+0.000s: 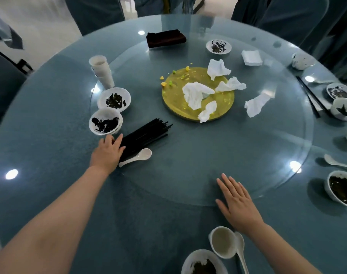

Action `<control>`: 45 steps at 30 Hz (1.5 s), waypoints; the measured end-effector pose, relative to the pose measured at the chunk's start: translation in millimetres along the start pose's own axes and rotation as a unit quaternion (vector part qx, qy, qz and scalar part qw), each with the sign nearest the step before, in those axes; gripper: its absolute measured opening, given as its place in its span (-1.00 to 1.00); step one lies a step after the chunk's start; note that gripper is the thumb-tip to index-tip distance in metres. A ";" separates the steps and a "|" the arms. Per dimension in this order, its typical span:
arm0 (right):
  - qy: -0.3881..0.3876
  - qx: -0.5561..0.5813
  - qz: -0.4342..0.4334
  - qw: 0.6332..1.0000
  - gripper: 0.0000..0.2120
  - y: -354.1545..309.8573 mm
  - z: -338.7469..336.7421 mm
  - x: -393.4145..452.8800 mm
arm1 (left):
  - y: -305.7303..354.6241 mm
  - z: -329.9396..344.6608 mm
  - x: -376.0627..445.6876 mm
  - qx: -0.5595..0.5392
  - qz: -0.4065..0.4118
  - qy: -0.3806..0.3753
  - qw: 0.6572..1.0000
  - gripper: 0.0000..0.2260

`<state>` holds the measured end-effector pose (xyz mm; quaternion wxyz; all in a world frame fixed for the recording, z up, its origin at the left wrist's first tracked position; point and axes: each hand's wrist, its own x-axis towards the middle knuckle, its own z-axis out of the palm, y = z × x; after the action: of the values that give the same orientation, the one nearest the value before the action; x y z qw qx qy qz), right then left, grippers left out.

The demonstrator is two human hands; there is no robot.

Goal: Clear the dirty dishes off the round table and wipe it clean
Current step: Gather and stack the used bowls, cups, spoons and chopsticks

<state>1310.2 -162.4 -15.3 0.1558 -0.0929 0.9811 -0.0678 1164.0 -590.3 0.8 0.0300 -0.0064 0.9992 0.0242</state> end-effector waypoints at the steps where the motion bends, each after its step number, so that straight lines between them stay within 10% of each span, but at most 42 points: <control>1: 0.000 0.002 0.001 1.000 -0.32 -0.5 0.4 -0.2 | 1.9 1.1 -0.9 0.014 -0.003 0.005 1.000 -0.56; 28: -0.033 0.130 -0.036 0.990 -0.43 12.4 -26.8 -3.3 | 75.3 -32.1 -49.2 -0.061 -0.023 0.002 0.998 -0.57; 40: 0.054 0.409 0.152 0.898 -0.85 107.6 -20.6 -95.3 | 227.8 -31.5 -185.2 -0.276 0.019 -0.050 0.960 -0.85; 45: 0.108 0.553 0.348 0.750 -0.83 185.0 2.5 -121.0 | 264.0 -4.2 -234.7 -0.324 -0.037 -0.091 0.941 -0.86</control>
<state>1394.2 42.0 -12.1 0.0854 0.3651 0.7471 -0.5488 1394.2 -324.2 31.8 0.1175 -0.0505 0.9297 0.3455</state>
